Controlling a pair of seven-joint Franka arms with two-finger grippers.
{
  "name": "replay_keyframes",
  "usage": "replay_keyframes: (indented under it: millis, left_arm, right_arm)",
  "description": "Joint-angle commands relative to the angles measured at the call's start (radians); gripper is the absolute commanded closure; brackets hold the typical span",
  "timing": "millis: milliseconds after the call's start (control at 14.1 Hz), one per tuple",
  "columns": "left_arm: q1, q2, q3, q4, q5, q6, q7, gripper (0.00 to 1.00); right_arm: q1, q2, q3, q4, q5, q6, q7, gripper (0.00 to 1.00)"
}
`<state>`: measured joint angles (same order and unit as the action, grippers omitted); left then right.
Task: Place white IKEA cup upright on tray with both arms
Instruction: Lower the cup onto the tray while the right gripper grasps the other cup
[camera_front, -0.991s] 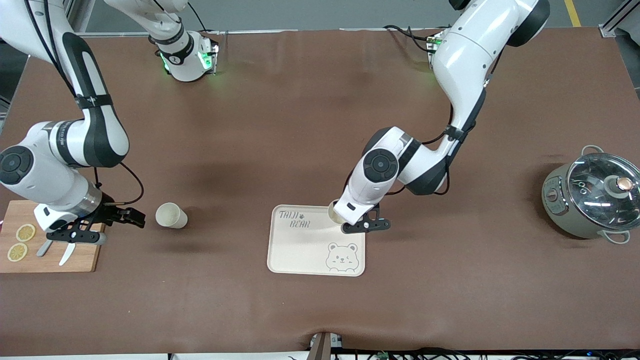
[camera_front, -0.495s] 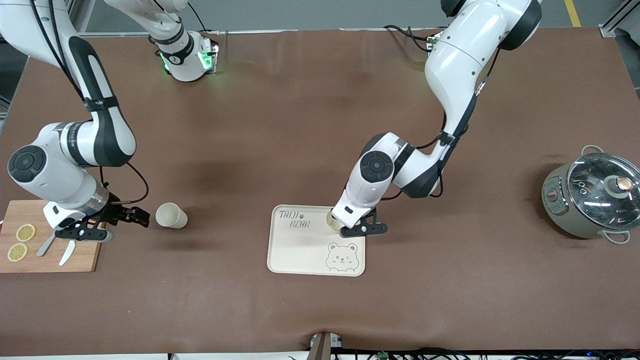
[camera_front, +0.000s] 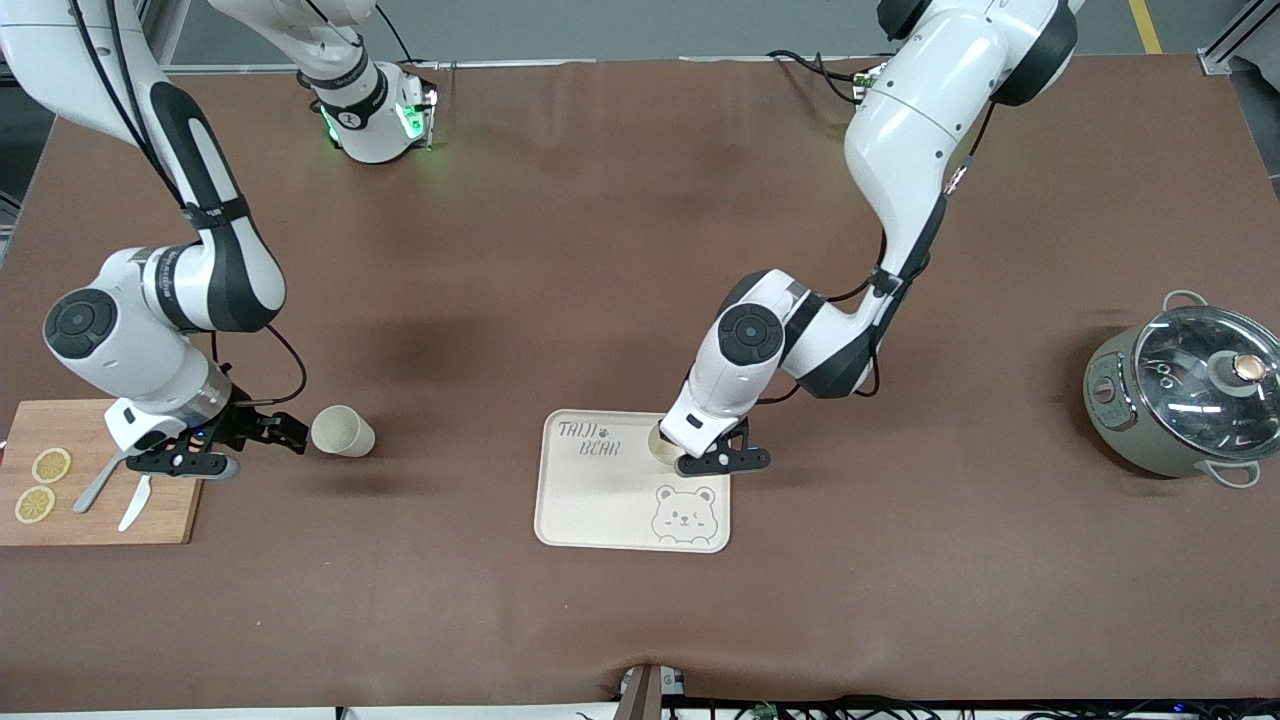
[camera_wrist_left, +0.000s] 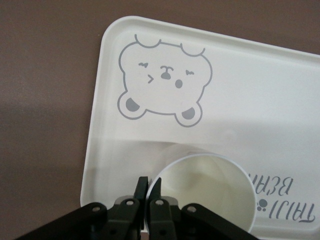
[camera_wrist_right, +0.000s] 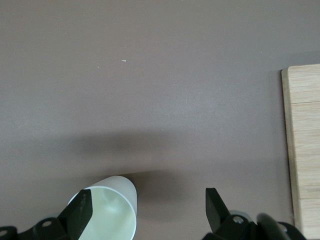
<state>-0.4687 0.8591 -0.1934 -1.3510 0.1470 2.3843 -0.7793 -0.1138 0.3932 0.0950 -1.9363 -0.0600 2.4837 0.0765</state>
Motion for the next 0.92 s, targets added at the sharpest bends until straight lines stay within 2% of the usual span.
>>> replay_keyframes:
  millis: [0, 708, 778, 849]
  left_arm:
    - [-0.016, 0.018, 0.015, 0.027, 0.026, 0.016, -0.023, 1.0]
    - [-0.025, 0.032, 0.043, 0.026, 0.039, 0.036, -0.009, 1.0]
    - [-0.025, 0.032, 0.043, 0.024, 0.04, 0.036, 0.009, 0.87]
    - [-0.025, 0.032, 0.043, 0.024, 0.04, 0.036, 0.015, 0.53]
  right_arm:
    - [-0.01, -0.007, 0.006, -0.042, -0.014, 0.049, 0.002, 0.0]
    - [-0.012, 0.018, 0.005, -0.079, -0.014, 0.1, 0.002, 0.0]
    - [-0.012, 0.021, 0.005, -0.079, -0.014, 0.101, 0.002, 0.0]
    - [-0.012, 0.022, 0.005, -0.079, -0.014, 0.101, 0.002, 0.0]
